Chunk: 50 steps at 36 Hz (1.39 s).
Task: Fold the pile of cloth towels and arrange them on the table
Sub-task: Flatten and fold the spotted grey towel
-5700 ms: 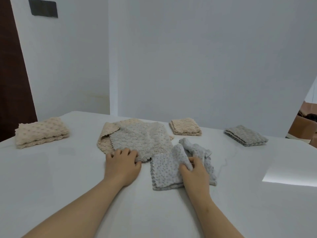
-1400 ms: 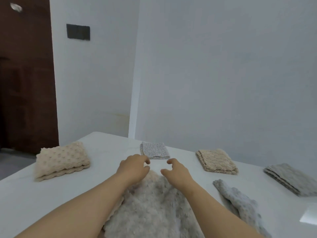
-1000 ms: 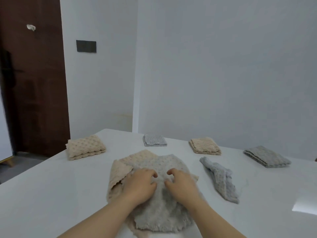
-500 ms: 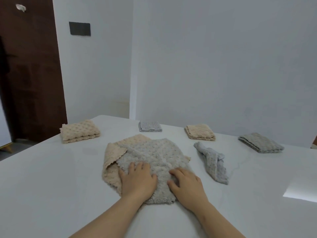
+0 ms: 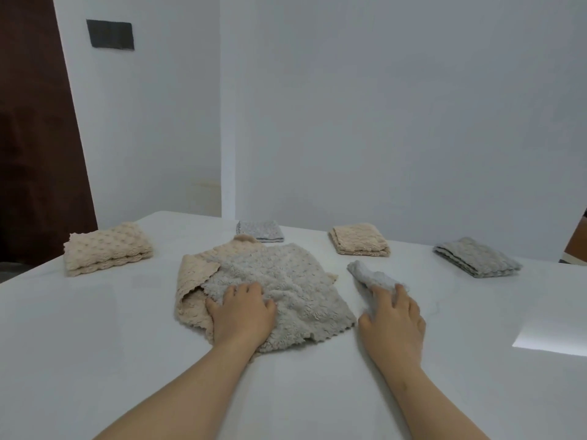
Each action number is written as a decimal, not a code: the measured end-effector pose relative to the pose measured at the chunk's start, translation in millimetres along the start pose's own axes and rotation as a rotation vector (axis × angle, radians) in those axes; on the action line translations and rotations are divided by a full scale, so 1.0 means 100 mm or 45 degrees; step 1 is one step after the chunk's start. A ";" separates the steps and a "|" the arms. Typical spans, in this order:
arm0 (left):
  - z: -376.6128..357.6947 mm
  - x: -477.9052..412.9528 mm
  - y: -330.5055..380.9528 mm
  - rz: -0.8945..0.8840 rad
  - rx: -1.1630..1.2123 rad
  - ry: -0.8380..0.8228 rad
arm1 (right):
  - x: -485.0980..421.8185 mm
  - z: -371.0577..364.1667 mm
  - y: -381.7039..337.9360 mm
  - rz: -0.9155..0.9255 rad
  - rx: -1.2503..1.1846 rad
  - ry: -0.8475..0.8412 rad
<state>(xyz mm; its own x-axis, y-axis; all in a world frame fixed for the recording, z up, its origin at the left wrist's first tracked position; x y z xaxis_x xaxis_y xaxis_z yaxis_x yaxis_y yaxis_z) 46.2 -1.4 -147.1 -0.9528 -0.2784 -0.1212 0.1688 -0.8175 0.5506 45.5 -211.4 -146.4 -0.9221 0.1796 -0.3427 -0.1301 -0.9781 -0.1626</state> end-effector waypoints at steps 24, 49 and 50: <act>-0.15 0.68 0.29 -0.644 0.351 0.072 | 0.48 0.26 0.37 0.176 -0.480 0.000; -0.16 0.75 0.57 -0.467 1.015 -0.008 | 0.77 0.41 0.24 0.776 -0.672 -0.413; -0.20 0.74 0.61 -0.499 0.999 -0.058 | 0.76 0.42 0.26 0.739 -0.709 -0.435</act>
<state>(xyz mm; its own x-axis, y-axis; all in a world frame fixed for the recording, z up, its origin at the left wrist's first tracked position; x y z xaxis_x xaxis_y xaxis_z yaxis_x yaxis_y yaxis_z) -8.5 -82.3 -139.0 -0.9179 -0.0160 -0.3966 -0.3788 -0.2631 0.8873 -43.4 -227.3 -137.9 -0.8579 -0.4594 -0.2301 0.5086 -0.6954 -0.5078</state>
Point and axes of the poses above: each hand's wrist, its own x-axis away from the middle knuckle, its own z-axis out of the back of the hand, y = z × x, the point moved 2 cm from there along -x, towards the middle knuckle, and after that the axes turned 12 degrees about x, right-handed, at the moved point
